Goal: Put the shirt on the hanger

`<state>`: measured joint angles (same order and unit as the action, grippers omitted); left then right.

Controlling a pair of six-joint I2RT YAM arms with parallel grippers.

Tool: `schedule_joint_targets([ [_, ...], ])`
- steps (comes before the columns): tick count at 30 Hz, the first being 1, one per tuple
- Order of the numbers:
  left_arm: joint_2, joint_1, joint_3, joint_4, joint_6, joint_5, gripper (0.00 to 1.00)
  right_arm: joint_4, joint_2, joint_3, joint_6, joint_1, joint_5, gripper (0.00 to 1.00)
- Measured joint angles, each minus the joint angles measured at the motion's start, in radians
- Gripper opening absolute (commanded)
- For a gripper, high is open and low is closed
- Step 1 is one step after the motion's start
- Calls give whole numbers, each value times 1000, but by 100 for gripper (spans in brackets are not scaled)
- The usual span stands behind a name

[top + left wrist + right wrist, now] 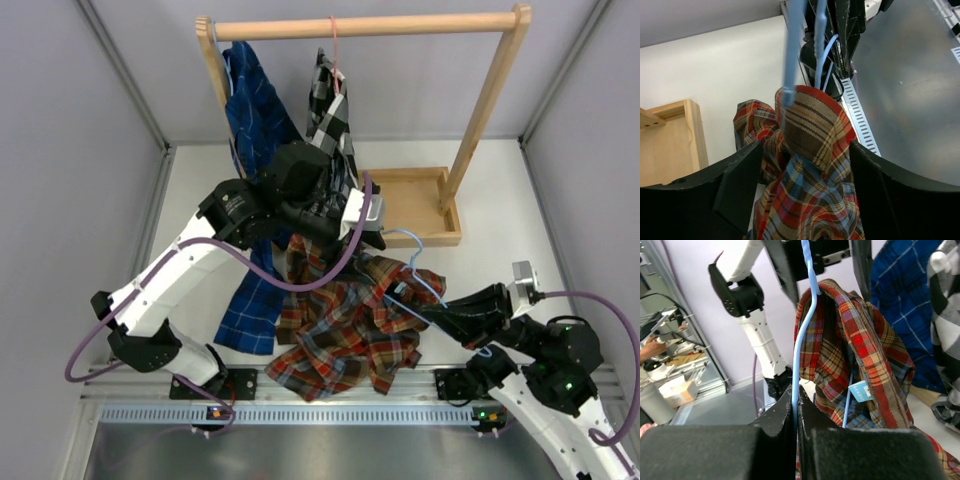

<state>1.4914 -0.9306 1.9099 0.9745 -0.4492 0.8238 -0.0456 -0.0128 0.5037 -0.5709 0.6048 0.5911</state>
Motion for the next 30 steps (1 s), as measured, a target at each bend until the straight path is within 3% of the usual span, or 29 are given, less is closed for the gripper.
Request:
schedule_joint_targets([
  [7, 31, 0, 2, 14, 11, 51, 55, 19, 0, 23, -18, 0, 56, 0],
  [8, 32, 0, 2, 16, 14, 60, 41, 26, 0, 23, -24, 0, 63, 0],
  [10, 34, 0, -1, 16, 24, 79, 25, 45, -6, 23, -29, 0, 72, 0],
  [11, 34, 0, -4, 17, 27, 87, 12, 47, -11, 26, -32, 0, 77, 0],
  [13, 31, -2, -18, 18, 23, 118, 0, 53, -28, 36, -36, 0, 80, 0],
  [19, -8, 1, -46, 32, 8, 177, 0, 56, -82, 61, -23, 0, 89, 0],
  [20, -14, 1, -52, 32, 5, 179, 0, 54, -85, 66, -16, 0, 89, 5],
  [23, -24, 0, -78, 32, 2, 172, 0, 39, -88, 86, 15, 0, 74, 48],
  [24, -24, 0, -86, 26, 9, 156, 0, 27, -88, 99, 29, 0, 56, 88],
  [27, -31, -3, -131, -21, 67, 59, 0, -64, -81, 161, 79, 1, -42, 99],
  [30, -66, -3, -203, -92, 151, -92, 0, -215, -43, 227, 106, 1, -194, 100],
])
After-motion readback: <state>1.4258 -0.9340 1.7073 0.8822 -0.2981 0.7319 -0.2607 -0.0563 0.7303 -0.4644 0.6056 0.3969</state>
